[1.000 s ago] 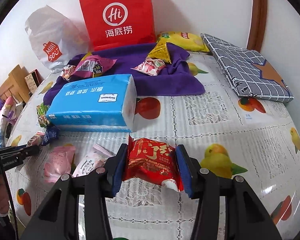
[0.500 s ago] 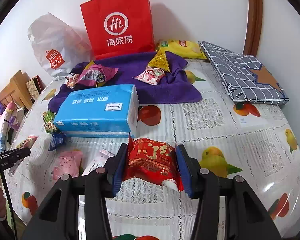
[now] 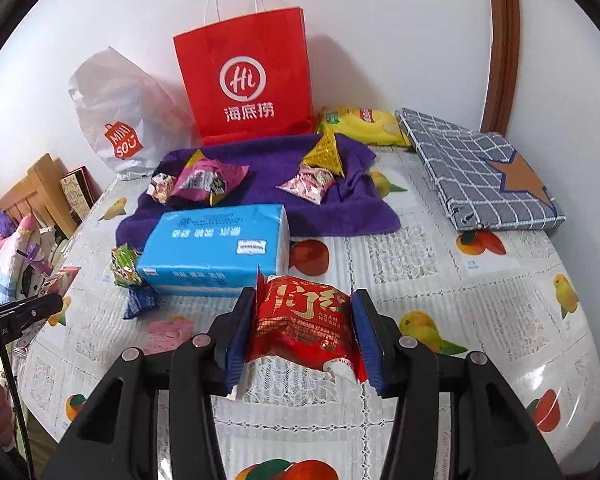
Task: Organize snacks
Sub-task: 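Carry the pink stick snack with the left tool while the right tool carries the red bag to the towel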
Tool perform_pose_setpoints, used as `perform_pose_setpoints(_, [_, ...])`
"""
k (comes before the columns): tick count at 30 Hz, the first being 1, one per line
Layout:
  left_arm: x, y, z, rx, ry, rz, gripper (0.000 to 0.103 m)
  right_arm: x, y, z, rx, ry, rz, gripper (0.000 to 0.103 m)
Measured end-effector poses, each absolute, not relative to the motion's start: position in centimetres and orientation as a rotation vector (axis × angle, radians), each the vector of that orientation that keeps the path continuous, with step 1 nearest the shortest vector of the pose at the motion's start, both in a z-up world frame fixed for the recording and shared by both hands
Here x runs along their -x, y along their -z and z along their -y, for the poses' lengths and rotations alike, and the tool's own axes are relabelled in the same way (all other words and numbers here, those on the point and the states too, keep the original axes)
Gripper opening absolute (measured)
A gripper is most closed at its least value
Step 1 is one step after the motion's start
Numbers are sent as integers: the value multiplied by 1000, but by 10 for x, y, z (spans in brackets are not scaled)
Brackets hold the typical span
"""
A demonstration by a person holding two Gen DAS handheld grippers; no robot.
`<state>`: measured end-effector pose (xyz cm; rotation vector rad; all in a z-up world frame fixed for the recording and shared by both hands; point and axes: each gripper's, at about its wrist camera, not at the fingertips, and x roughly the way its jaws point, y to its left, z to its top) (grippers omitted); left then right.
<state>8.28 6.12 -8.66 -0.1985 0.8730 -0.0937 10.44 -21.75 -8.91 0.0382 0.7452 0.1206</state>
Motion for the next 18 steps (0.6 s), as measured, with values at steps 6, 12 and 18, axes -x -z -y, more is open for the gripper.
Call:
perform_pose_setpoints(6, [-89,67,-48,185,122,-848,20,-106,71,214,-45,-135,-719,48])
perform_pose_setpoints(12, [-98,53,-38,176,137,-827,20,-115,59,209,-32,-147,-699,48])
perform_pose_setpoints(18, [-111,48,-33,167,139,-832,20,-131,54,207,-42,-168,-699,48])
